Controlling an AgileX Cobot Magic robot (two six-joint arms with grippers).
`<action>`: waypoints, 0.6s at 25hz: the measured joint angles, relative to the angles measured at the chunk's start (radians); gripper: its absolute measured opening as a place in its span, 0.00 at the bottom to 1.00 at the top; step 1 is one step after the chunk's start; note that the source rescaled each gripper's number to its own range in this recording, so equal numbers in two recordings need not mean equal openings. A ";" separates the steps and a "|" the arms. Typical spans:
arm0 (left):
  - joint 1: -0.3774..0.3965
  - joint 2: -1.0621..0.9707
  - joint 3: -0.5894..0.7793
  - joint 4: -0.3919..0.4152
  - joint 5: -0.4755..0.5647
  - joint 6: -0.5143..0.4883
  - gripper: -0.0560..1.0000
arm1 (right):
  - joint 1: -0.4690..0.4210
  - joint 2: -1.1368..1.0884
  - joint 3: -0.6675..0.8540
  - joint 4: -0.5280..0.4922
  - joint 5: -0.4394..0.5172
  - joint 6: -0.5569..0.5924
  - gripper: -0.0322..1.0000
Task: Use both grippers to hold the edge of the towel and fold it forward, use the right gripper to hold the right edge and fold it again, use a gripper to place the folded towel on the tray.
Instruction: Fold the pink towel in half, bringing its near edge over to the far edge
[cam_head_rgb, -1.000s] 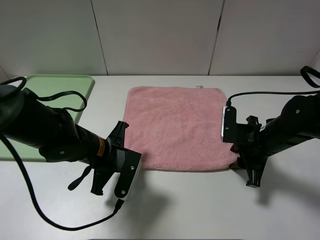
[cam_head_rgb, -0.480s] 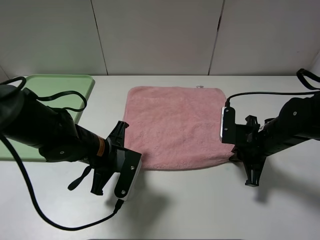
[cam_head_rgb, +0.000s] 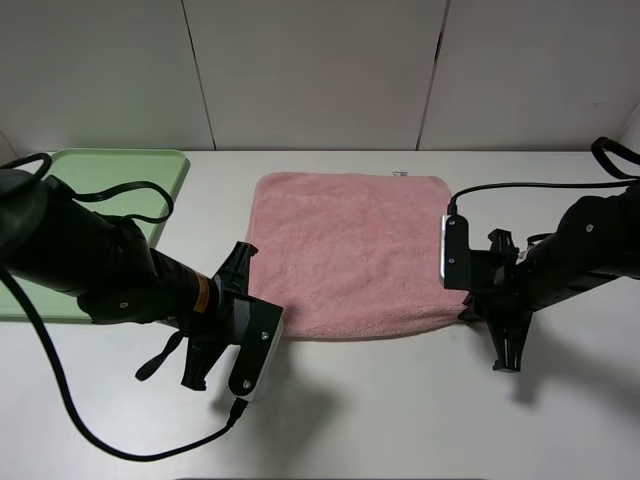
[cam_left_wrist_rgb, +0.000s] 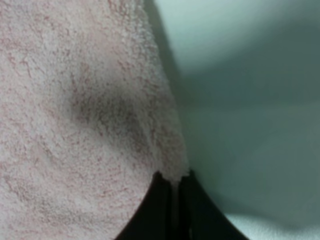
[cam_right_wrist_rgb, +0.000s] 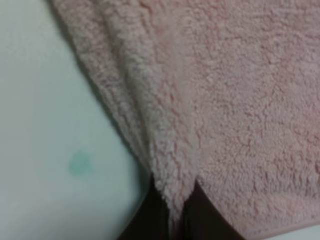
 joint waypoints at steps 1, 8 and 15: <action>0.000 -0.003 0.000 0.000 0.001 0.000 0.05 | 0.000 -0.009 0.001 -0.003 0.008 0.000 0.03; 0.000 -0.045 0.004 0.000 0.075 0.000 0.05 | 0.000 -0.112 0.017 -0.008 0.156 0.000 0.03; 0.000 -0.149 0.005 0.000 0.159 0.000 0.05 | 0.000 -0.247 0.018 -0.004 0.227 0.053 0.03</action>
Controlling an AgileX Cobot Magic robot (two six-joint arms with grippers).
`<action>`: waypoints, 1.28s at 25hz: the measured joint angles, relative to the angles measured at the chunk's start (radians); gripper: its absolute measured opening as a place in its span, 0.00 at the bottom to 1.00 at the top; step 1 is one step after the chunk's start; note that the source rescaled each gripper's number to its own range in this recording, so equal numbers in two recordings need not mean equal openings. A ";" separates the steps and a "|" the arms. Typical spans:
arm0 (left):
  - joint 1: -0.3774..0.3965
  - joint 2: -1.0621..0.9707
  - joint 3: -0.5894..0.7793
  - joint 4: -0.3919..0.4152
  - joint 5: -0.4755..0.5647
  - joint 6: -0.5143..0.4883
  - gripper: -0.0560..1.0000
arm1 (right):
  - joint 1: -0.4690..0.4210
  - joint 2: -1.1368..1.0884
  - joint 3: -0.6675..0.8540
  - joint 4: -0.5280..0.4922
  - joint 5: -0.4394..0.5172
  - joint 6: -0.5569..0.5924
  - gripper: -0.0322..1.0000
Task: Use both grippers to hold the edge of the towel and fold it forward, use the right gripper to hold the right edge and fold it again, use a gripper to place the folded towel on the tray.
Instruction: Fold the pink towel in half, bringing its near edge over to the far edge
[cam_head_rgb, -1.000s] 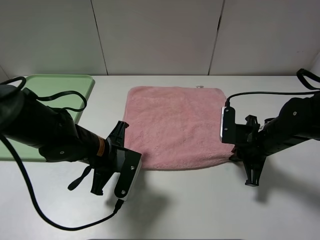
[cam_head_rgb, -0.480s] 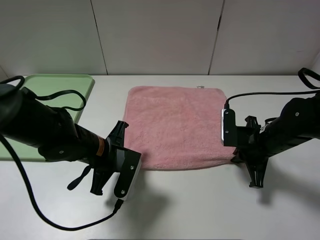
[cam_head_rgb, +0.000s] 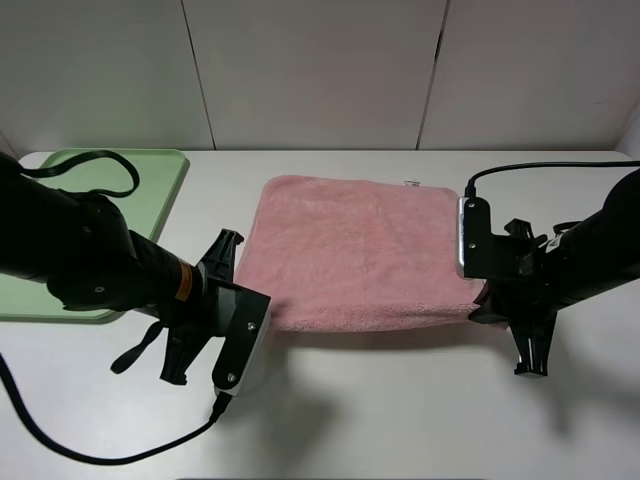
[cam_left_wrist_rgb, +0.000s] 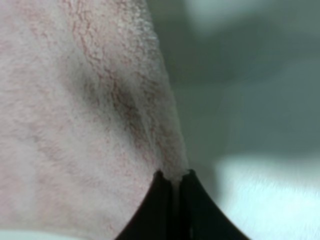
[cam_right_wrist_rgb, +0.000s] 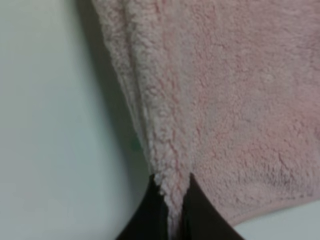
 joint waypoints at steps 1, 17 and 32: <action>0.000 -0.020 0.001 0.000 0.014 0.000 0.05 | 0.000 -0.015 0.000 0.000 0.013 0.006 0.03; -0.074 -0.291 0.000 -0.008 0.234 -0.050 0.05 | 0.001 -0.256 0.001 -0.080 0.191 0.196 0.03; -0.246 -0.459 0.000 0.186 0.437 -0.387 0.05 | 0.001 -0.560 0.001 -0.070 0.391 0.273 0.03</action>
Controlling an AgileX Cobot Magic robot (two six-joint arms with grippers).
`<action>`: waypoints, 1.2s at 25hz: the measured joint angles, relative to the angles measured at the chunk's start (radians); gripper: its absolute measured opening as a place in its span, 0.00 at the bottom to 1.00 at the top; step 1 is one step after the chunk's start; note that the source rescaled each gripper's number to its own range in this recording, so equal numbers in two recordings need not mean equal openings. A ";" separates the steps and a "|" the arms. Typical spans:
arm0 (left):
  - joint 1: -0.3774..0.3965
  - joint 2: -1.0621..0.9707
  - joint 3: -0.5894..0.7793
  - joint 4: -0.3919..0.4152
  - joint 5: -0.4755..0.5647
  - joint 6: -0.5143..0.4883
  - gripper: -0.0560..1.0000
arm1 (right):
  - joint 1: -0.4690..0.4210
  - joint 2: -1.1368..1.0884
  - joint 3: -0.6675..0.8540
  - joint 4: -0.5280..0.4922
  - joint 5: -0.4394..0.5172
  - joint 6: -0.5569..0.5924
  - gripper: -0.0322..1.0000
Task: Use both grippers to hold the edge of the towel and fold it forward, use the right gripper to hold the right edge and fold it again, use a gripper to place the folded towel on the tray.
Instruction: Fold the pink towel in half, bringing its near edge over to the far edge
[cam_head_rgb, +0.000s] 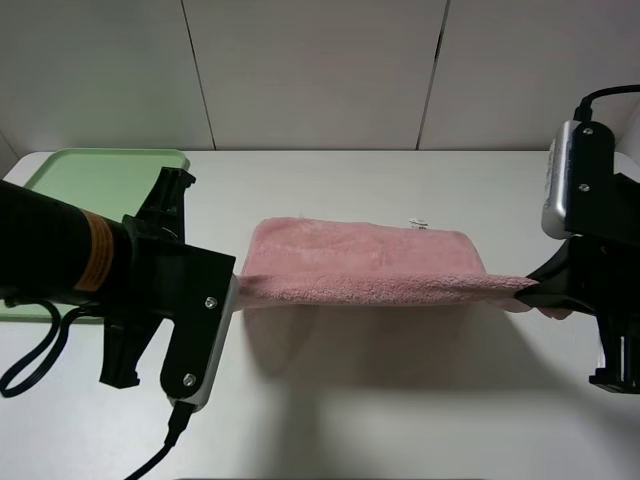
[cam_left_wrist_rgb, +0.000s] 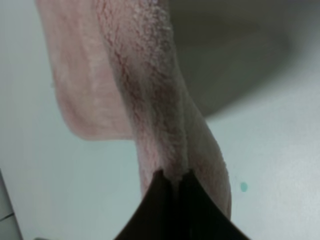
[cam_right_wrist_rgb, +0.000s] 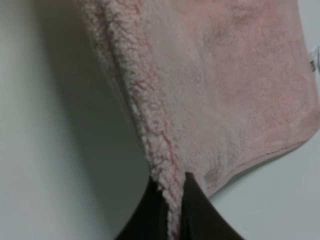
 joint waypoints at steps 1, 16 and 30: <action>-0.012 -0.007 0.000 0.012 0.012 -0.019 0.05 | 0.000 -0.015 0.000 0.000 0.015 0.000 0.03; -0.102 -0.017 -0.003 0.041 0.100 -0.119 0.05 | 0.000 -0.099 0.000 0.009 0.098 0.057 0.03; -0.001 -0.017 -0.007 0.037 0.064 -0.130 0.05 | 0.004 0.001 0.000 0.030 0.062 0.111 0.03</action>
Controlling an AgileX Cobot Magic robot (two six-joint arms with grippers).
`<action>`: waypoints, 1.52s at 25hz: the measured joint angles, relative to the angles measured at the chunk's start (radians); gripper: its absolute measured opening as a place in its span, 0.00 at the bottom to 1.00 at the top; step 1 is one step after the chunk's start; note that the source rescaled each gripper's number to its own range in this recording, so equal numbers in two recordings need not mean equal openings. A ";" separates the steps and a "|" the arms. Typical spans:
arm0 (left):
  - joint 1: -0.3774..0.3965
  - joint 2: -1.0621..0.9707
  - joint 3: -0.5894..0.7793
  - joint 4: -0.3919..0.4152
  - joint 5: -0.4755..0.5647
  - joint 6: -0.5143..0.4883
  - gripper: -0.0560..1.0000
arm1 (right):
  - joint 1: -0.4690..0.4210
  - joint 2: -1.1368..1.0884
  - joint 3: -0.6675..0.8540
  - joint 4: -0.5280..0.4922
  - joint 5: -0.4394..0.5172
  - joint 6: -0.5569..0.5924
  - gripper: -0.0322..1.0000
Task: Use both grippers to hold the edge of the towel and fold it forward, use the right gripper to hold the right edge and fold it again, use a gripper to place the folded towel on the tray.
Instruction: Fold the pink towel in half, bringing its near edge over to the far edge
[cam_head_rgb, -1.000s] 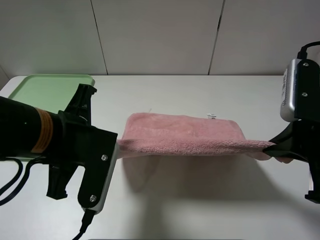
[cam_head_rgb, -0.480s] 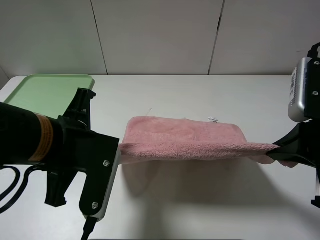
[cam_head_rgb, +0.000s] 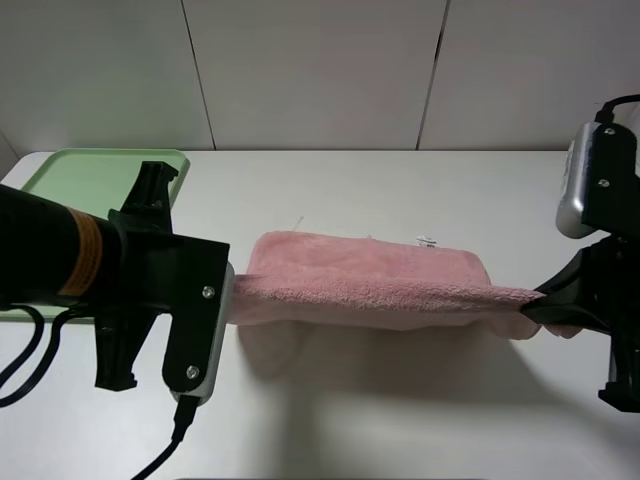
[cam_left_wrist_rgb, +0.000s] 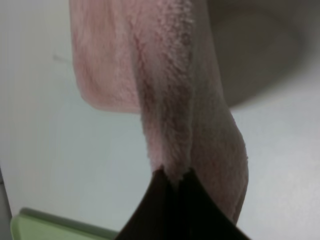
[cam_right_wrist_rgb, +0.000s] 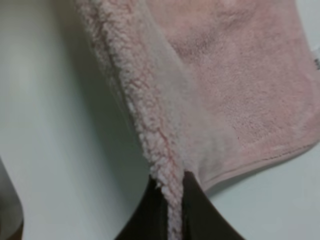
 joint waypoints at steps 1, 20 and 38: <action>0.014 0.000 0.000 -0.004 -0.007 0.002 0.05 | 0.003 0.018 0.000 0.001 -0.014 0.001 0.03; 0.217 0.208 -0.020 0.055 -0.220 0.038 0.05 | 0.008 0.303 -0.004 -0.011 -0.288 0.001 0.03; 0.274 0.444 -0.204 0.089 -0.188 0.085 0.05 | 0.008 0.485 -0.086 -0.084 -0.423 0.001 0.03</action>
